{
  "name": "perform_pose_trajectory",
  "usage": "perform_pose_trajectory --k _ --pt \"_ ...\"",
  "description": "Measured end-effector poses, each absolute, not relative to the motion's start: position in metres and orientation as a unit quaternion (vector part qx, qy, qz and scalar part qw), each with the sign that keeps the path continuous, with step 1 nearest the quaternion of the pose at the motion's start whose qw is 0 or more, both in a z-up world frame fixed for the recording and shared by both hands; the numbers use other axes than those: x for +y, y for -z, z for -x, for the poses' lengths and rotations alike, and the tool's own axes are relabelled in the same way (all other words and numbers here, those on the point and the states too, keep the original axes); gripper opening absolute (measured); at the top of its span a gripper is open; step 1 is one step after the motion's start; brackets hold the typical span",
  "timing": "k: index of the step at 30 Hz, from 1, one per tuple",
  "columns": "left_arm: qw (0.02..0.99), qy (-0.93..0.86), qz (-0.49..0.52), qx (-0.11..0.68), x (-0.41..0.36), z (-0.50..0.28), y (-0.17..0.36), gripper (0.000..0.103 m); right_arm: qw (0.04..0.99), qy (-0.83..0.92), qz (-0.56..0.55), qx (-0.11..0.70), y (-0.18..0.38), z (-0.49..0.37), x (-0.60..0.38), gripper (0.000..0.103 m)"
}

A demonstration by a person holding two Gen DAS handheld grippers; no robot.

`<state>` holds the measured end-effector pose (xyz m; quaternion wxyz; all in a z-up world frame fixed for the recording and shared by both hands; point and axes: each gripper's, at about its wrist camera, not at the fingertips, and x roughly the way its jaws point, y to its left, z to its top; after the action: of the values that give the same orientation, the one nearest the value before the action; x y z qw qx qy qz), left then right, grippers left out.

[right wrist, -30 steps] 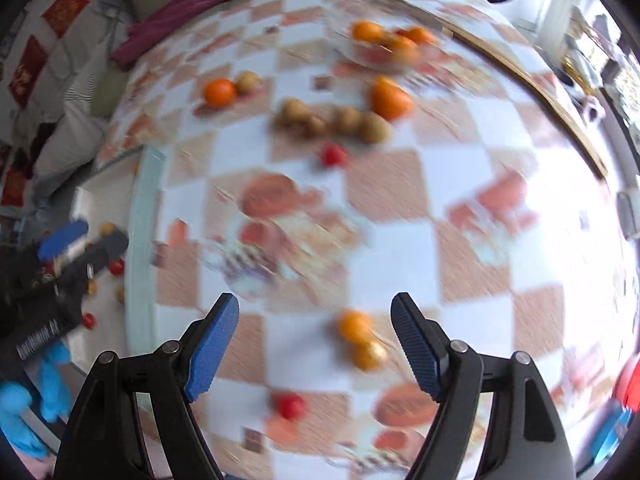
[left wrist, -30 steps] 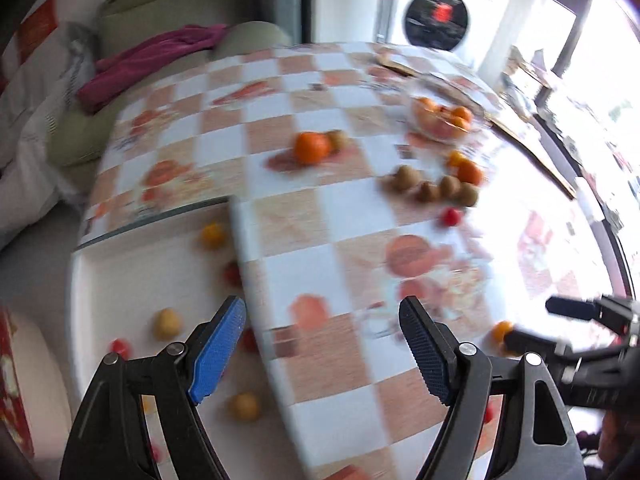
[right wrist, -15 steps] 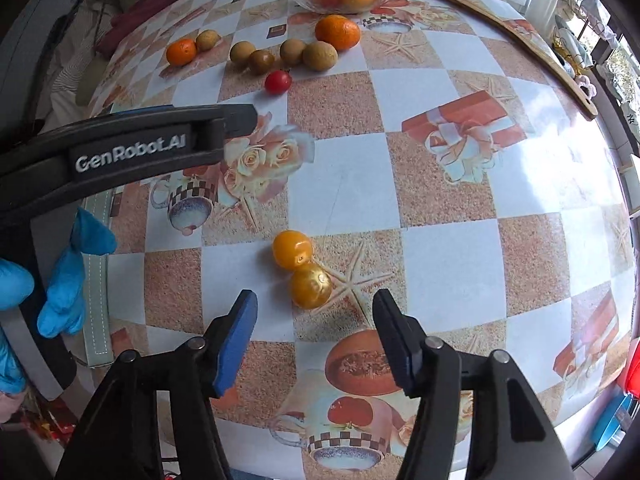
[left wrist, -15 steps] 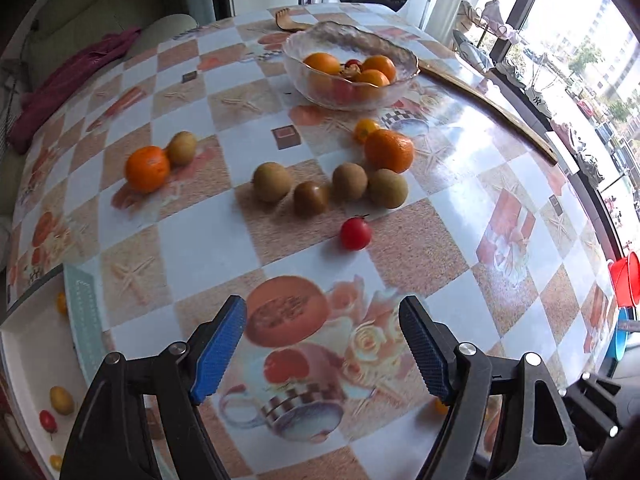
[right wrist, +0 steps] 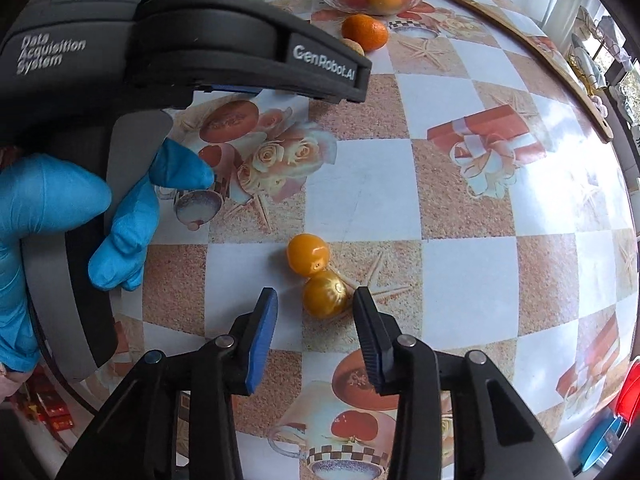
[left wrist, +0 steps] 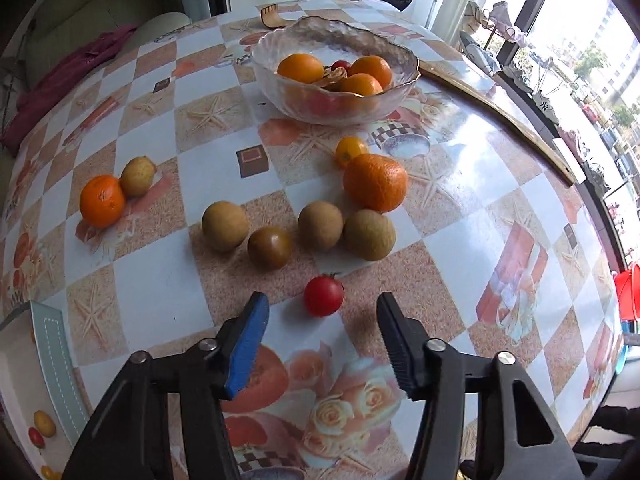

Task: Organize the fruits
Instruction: 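Grasp a red tomato with the left tool while the right tool grasps a yellow tomato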

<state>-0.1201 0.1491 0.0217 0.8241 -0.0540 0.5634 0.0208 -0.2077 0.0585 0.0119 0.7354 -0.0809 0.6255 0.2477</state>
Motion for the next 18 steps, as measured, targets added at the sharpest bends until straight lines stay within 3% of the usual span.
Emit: perform_pose_trajectory --k 1,4,6,18 --pt "0.824 -0.021 0.056 0.563 0.148 0.119 -0.022 0.057 0.736 -0.248 0.083 0.625 -0.012 0.208 0.059 0.039" --pt "0.826 -0.030 0.049 0.561 0.147 0.115 -0.023 0.039 0.736 -0.247 0.088 0.624 -0.011 0.211 0.062 0.031" --pt "0.827 -0.030 0.050 0.559 0.149 0.115 -0.023 0.020 0.737 -0.245 0.090 0.624 -0.011 0.212 0.062 0.024" --pt "0.833 -0.035 0.094 0.544 0.179 0.160 -0.048 0.020 0.731 -0.255 0.047 0.632 -0.024 0.203 0.041 0.023"
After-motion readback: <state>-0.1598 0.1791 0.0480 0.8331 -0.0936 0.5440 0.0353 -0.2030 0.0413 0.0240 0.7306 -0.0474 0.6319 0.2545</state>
